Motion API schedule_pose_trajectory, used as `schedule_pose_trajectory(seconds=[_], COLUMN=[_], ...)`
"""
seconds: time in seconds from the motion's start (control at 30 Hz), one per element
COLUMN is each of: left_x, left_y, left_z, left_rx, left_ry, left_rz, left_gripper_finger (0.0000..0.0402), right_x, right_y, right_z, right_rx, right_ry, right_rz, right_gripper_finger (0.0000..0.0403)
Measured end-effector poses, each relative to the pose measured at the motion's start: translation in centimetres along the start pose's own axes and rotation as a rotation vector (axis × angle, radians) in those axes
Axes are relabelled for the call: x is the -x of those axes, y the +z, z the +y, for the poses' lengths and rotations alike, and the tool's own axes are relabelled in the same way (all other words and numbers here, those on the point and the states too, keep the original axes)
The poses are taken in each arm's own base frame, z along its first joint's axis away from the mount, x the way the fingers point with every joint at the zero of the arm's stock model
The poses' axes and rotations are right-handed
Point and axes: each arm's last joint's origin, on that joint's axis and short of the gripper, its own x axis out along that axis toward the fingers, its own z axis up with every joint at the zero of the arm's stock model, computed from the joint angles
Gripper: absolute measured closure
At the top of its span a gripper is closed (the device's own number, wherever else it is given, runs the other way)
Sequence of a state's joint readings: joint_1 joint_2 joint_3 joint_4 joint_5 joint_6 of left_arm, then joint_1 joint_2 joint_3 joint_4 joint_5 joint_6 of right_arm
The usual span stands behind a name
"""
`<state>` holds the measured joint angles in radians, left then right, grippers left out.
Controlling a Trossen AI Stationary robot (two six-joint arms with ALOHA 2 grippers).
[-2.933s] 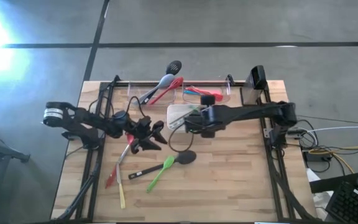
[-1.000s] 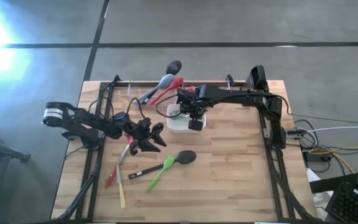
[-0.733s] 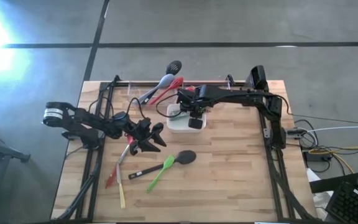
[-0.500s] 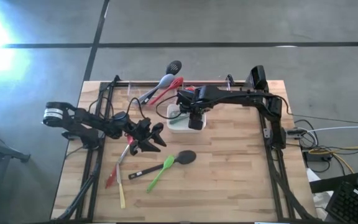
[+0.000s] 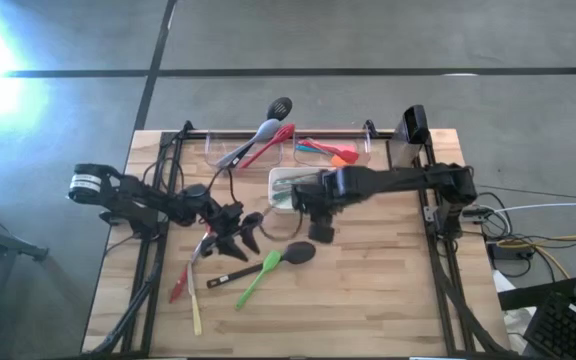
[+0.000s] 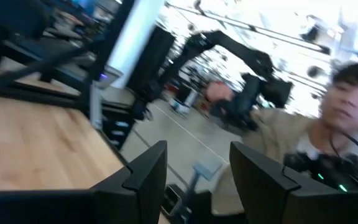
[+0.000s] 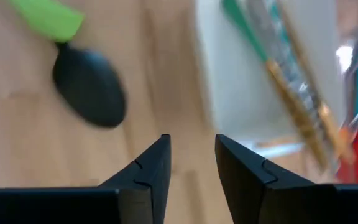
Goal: Pick & Place Kitchen Items
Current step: Put the green spatula into the right transparent bin
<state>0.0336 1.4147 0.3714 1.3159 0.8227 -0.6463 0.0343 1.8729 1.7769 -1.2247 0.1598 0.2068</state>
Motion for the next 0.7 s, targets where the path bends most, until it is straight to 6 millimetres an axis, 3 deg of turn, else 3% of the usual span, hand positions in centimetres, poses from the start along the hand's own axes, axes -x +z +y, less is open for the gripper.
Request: schedule_pose_trajectory(seconds=[0.37,0.7], left_x=[-0.7,-0.2], left_y=[-0.3,-0.8], left_z=[-0.7,-1.8], left_rx=[0.012,0.103], left_ry=[0.058,0.383], left_rz=[-0.01,0.18], left_gripper_finger=[0.0232,0.0268], right_x=[0.9,0.3], right_y=[-5.4,-8.8], right_z=[8.5,12.2], right_rx=[0.027,-0.07], right_ry=[-0.2,-0.309], right_rz=[0.057,-0.032], right_gripper_finger=[0.031,0.03])
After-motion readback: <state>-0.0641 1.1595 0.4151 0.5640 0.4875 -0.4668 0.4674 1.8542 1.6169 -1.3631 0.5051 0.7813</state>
